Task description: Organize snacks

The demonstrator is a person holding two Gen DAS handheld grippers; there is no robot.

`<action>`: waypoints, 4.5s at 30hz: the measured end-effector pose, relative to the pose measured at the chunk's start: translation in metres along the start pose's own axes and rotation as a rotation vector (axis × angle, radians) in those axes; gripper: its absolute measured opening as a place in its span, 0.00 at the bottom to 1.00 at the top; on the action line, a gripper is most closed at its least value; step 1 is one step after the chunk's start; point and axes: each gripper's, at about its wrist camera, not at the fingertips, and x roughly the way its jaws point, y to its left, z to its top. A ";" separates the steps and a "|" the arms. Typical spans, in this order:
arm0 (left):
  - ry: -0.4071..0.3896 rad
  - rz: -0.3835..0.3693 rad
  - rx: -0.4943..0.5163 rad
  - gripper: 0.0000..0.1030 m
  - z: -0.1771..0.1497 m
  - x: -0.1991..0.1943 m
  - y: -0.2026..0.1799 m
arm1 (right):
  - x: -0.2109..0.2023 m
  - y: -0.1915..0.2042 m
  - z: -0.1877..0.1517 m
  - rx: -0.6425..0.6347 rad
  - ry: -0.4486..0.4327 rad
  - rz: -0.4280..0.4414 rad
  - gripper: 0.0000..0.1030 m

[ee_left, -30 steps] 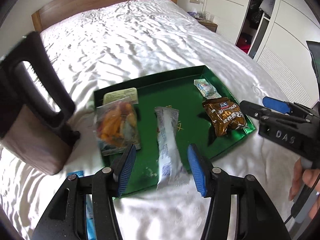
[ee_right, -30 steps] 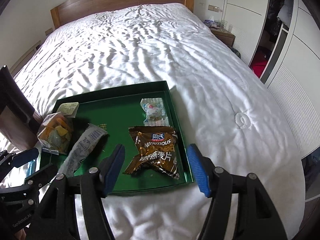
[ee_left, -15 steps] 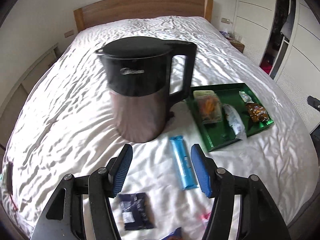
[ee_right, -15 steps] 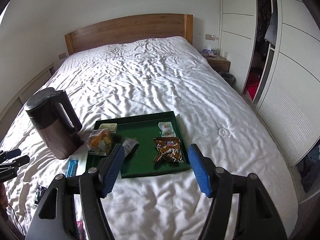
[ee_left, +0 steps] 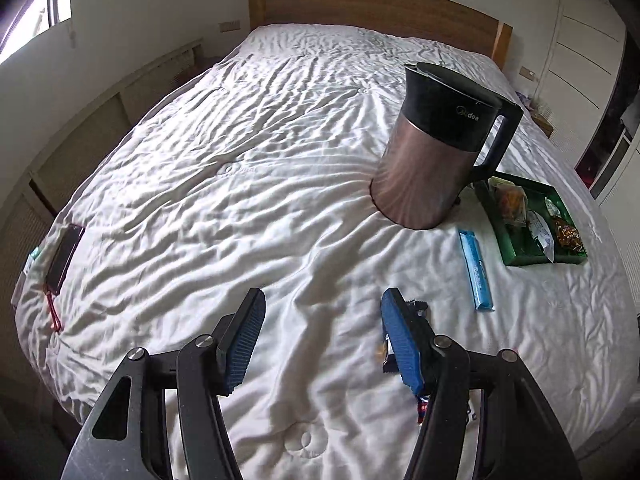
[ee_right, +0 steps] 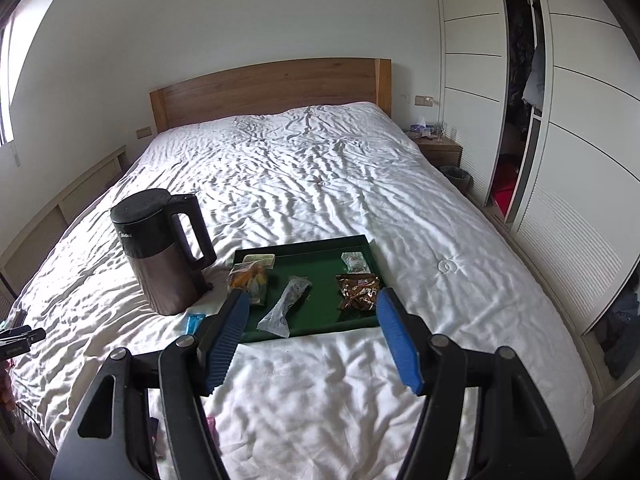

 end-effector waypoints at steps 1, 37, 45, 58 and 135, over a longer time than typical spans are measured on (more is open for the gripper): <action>0.000 0.004 -0.005 0.53 -0.003 -0.002 0.004 | -0.002 0.004 -0.004 -0.004 0.002 0.002 0.67; 0.197 -0.181 0.038 0.56 -0.097 0.026 -0.075 | 0.062 0.109 -0.154 -0.083 0.374 0.178 0.67; 0.235 -0.183 0.052 0.56 -0.108 0.036 -0.098 | 0.073 0.116 -0.168 -0.095 0.411 0.212 0.67; 0.280 -0.166 0.087 0.64 -0.116 0.059 -0.125 | 0.094 0.122 -0.182 -0.112 0.455 0.243 0.67; 0.422 -0.077 -0.026 0.53 -0.128 0.150 -0.122 | 0.195 0.141 -0.211 -0.141 0.650 0.235 0.09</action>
